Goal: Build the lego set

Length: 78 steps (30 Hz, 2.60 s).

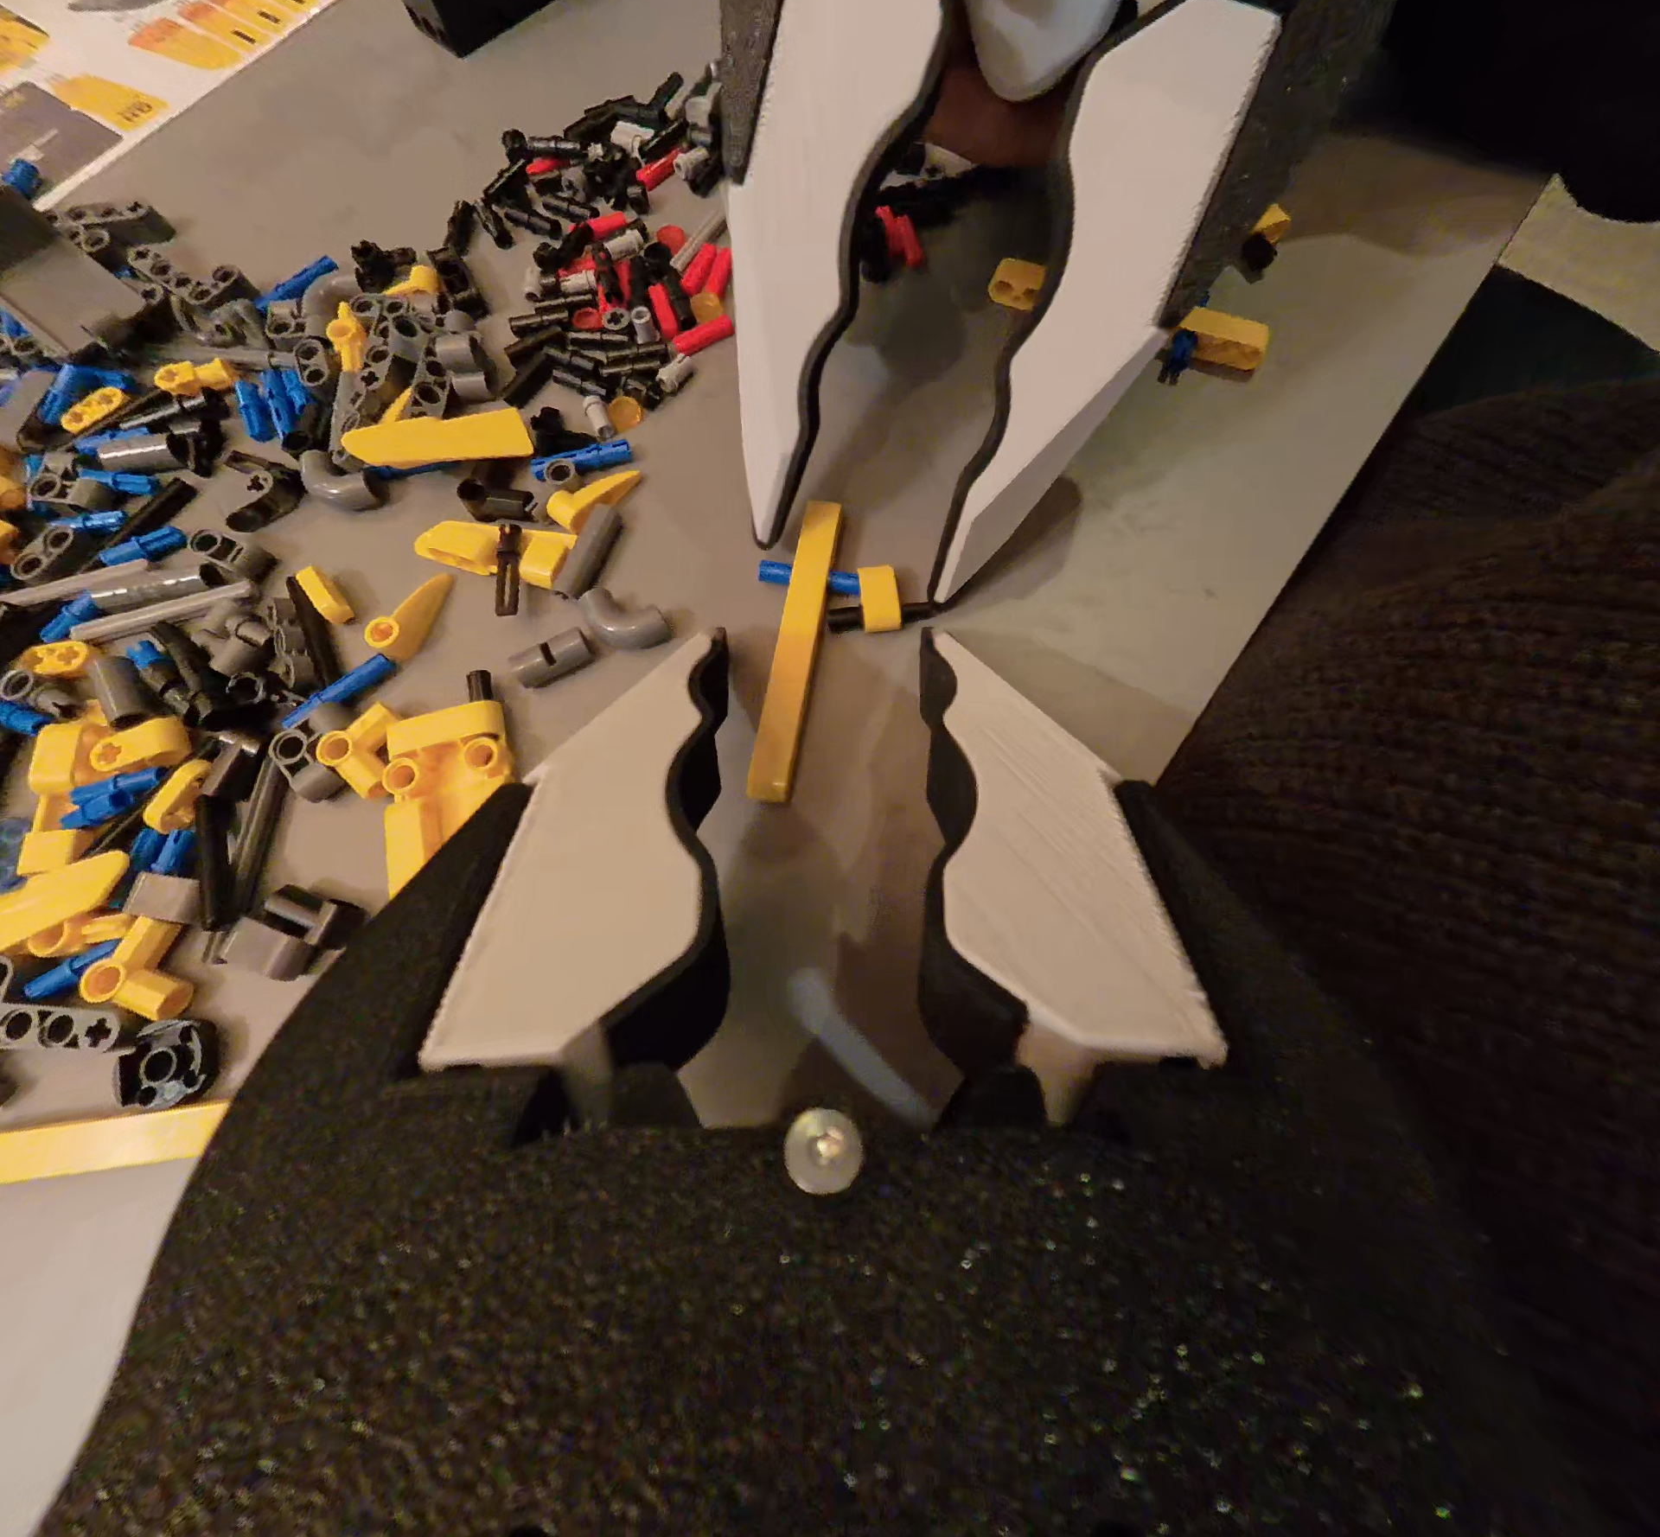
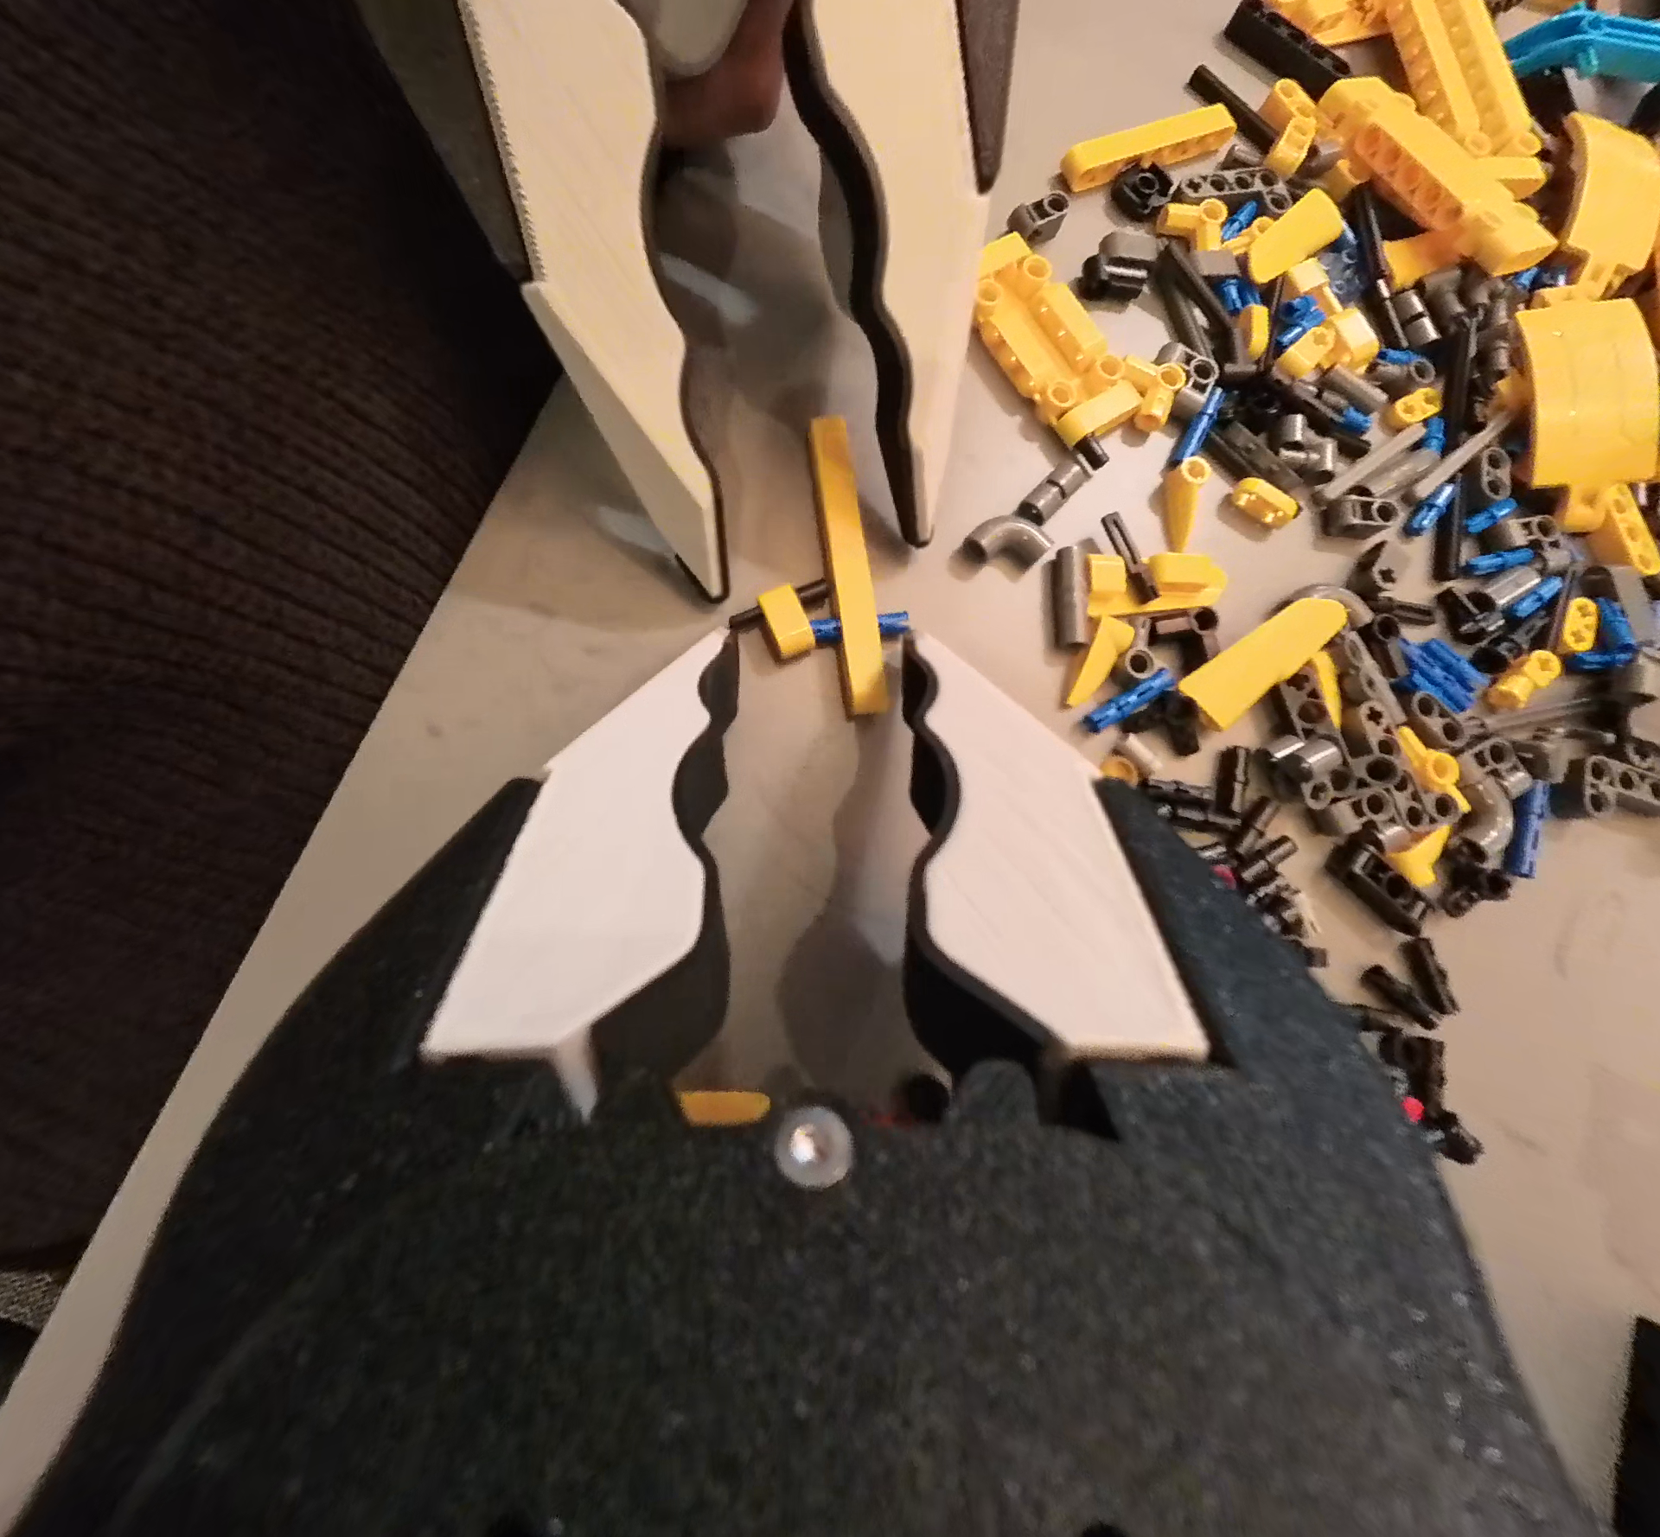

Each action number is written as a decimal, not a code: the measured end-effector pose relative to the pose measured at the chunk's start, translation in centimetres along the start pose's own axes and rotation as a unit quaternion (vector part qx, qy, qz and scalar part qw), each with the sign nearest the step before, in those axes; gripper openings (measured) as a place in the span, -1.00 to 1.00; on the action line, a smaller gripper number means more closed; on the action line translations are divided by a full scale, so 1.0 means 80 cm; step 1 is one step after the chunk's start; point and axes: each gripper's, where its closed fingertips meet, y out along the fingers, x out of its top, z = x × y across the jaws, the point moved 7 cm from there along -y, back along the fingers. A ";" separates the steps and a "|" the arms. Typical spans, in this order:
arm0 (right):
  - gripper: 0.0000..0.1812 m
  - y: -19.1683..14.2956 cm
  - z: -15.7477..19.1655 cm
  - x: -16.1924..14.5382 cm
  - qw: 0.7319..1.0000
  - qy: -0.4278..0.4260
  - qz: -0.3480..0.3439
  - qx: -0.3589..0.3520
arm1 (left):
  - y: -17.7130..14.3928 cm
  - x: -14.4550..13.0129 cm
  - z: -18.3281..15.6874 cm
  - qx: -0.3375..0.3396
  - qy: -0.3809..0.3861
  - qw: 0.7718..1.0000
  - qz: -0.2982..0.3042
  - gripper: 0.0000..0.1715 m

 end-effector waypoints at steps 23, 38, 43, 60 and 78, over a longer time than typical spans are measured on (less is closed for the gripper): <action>-0.69 -0.001 -0.002 -0.003 1.000 0.005 -0.002 0.008 | 0.003 0.001 0.001 -0.010 -0.011 1.000 0.004 -0.67; -0.74 -0.001 -0.002 -0.003 1.000 0.003 -0.003 0.006 | 0.002 0.001 0.000 -0.016 0.005 1.000 0.006 -0.70; -0.74 -0.001 -0.001 -0.003 1.000 0.004 -0.005 0.007 | 0.002 0.001 -0.001 -0.015 0.016 1.000 0.008 -0.70; -0.74 -0.001 0.000 -0.003 1.000 0.004 -0.004 0.009 | 0.001 0.002 -0.005 0.000 0.061 0.998 0.014 -0.71; -0.74 -0.001 0.001 -0.002 1.000 0.021 0.003 0.020 | 0.000 0.004 -0.012 0.013 0.150 0.988 0.019 -0.75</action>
